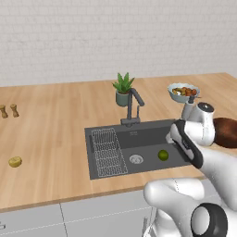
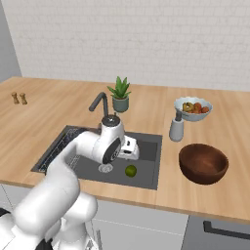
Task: Pick the lime from the sink and place it in the bowl. Then pick the bowl and place it in the microwave. Then close the microwave door and press the start button.
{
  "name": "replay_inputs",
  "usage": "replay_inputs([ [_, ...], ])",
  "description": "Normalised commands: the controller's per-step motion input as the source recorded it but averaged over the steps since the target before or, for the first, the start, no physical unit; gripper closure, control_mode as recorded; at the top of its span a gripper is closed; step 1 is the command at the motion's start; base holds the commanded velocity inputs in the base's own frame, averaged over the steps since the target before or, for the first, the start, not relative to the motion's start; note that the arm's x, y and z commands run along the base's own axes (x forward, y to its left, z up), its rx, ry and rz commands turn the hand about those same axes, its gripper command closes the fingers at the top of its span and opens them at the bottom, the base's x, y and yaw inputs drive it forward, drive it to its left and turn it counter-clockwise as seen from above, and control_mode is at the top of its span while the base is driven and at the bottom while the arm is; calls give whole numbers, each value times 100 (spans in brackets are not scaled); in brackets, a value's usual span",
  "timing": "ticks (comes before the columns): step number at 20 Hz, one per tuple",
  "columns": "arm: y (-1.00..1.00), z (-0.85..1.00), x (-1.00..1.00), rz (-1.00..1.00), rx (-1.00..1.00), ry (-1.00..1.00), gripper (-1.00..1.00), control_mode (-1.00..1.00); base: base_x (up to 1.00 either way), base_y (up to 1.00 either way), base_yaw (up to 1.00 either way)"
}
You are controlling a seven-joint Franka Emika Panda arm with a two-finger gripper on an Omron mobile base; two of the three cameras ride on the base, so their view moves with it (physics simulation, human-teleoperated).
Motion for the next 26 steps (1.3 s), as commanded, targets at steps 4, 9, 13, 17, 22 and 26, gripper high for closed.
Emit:
replay_inputs([
  [4, -13, -35, 42, 0, 7, 5, -100, -100, 0, 0, 0],
  [9, -4, -53, 48, 0, 3, 0, -100, -100, 0, 0, 0],
  [13, 0, -48, 51, 0, 0, 0, -100, -100, 0, 0, 0],
  [17, 0, -27, 39, -1, 0, 5, -100, -100, 0, 0, 0],
  [22, -2, -28, 46, 0, 0, 1, -100, -100, 0, 0, 0],
  [26, -13, -25, 44, 0, 0, -2, -100, -100, 0, 0, 0],
])
